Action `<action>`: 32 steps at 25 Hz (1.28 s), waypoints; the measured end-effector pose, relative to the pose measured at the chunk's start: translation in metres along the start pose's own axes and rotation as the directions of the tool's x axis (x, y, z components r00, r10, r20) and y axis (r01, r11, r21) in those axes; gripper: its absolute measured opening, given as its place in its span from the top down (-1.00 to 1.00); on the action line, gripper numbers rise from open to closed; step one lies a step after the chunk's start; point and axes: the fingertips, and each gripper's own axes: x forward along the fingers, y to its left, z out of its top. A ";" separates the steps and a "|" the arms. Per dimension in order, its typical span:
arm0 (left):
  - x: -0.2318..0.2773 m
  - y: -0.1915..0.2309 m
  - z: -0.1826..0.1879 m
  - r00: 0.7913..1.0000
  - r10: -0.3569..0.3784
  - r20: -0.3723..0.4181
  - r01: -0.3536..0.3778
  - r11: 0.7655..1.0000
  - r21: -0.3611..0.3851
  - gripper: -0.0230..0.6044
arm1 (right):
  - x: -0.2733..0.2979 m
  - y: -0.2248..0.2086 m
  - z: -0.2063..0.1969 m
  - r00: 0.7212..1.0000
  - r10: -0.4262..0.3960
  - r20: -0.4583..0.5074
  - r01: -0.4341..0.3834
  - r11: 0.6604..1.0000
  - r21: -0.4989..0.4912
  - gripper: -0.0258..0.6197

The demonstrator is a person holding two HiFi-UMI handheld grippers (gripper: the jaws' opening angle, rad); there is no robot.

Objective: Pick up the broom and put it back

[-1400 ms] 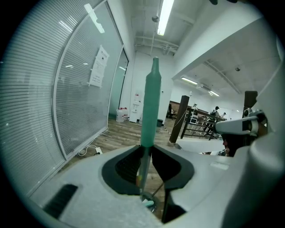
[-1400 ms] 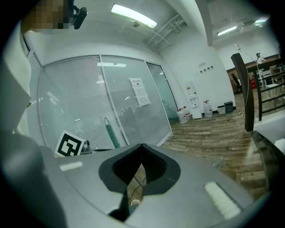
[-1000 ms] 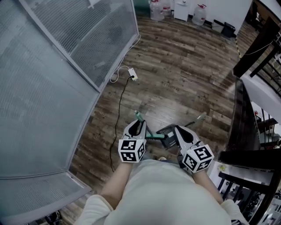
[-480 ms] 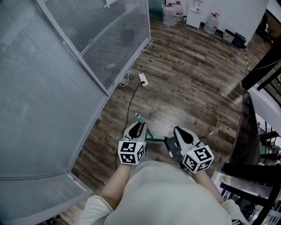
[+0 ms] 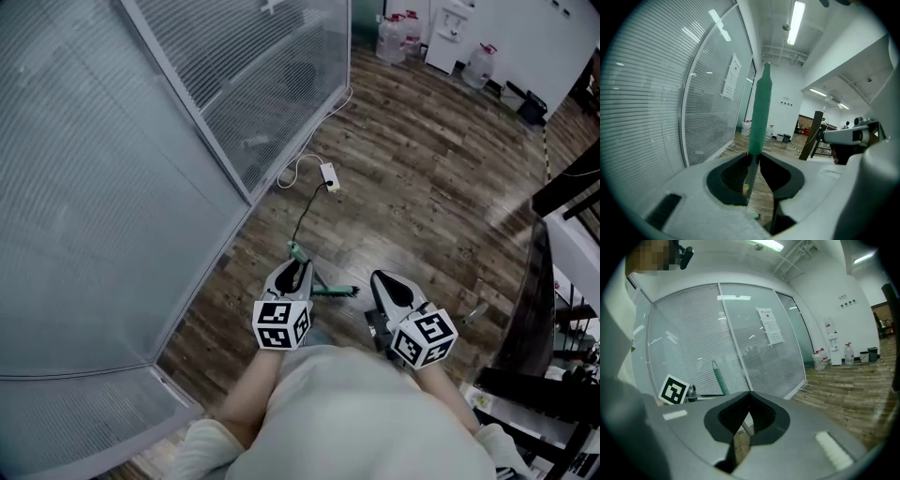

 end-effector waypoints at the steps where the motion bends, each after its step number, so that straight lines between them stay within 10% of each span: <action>1: 0.000 0.009 0.003 1.000 0.005 0.003 -0.005 1.000 -0.003 0.66 | 0.010 0.003 0.002 1.000 0.006 -0.003 -0.006 1.000 -0.003 0.90; 32: -0.017 0.246 0.052 0.985 0.163 0.052 -0.159 0.984 -0.083 0.66 | 0.238 0.108 0.025 0.984 0.161 -0.080 -0.167 0.984 -0.069 0.90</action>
